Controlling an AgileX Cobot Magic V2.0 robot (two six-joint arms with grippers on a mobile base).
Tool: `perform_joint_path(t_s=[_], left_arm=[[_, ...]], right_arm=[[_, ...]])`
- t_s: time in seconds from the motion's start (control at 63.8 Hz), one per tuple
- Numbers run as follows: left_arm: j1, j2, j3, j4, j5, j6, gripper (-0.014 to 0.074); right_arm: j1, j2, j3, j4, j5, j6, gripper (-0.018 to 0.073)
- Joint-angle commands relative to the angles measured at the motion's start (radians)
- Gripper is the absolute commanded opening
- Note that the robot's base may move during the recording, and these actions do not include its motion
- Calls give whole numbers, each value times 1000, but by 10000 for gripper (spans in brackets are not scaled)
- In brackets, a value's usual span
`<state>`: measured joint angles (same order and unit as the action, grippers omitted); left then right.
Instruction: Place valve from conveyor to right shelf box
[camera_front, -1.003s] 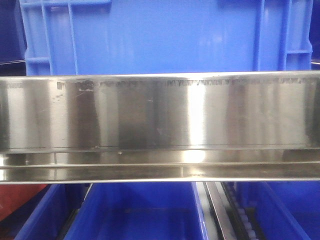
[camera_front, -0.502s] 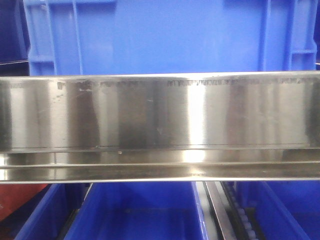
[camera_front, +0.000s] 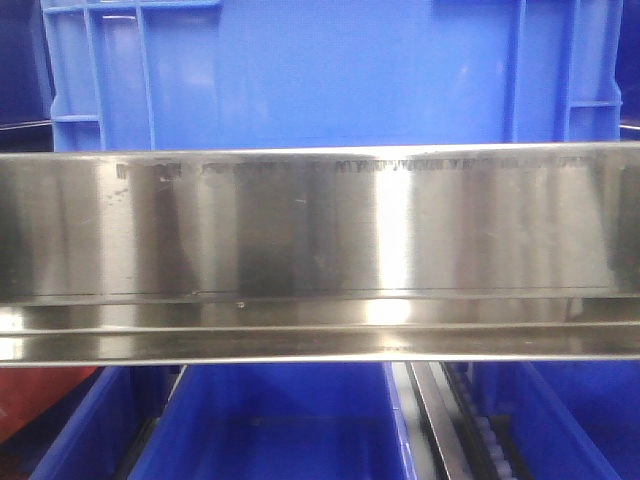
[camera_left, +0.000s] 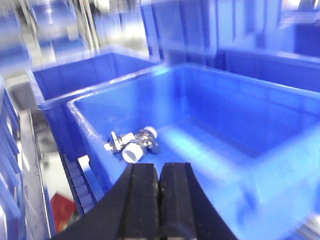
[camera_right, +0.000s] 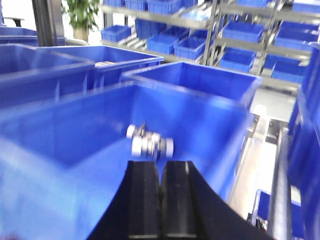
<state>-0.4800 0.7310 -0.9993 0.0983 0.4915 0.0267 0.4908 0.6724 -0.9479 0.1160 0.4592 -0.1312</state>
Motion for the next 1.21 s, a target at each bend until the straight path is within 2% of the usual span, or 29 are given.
perform_joint_path(t_s=[0.0,0.219,0.455,1.191], left_arm=[[0,-125,147,0,-117,-11,-111],[0,-367,469,-12,-246,-11,-111],[0,-490,658,-58,-354,-11,-111],[0,-504,670,-58,-353,-11,-111]], right_arm=[[-1,-91,107,-11,-49,-8,-158],[-1,-286,337,-11,-88,-8,-158],[-1,-397,504,-11,-136,-8,-158],[-1,-398,521,-11,-130,-8,-162]])
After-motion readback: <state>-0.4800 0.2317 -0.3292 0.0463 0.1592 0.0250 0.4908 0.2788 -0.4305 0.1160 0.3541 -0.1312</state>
